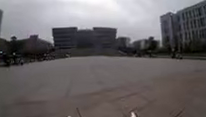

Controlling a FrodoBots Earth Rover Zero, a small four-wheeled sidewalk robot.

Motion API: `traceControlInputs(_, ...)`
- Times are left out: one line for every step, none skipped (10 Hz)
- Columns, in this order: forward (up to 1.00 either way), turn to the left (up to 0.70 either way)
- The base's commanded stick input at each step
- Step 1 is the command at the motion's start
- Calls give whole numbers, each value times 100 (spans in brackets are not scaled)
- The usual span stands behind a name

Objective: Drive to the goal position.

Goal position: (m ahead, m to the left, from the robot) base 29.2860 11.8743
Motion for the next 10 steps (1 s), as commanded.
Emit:
traceControlInputs(100, 6)
traceControlInputs(100, 6)
traceControlInputs(100, 6)
traceControlInputs(100, 6)
traceControlInputs(100, 6)
traceControlInputs(100, 6)
traceControlInputs(100, 6)
traceControlInputs(100, 6)
traceControlInputs(100, 6)
traceControlInputs(100, 6)
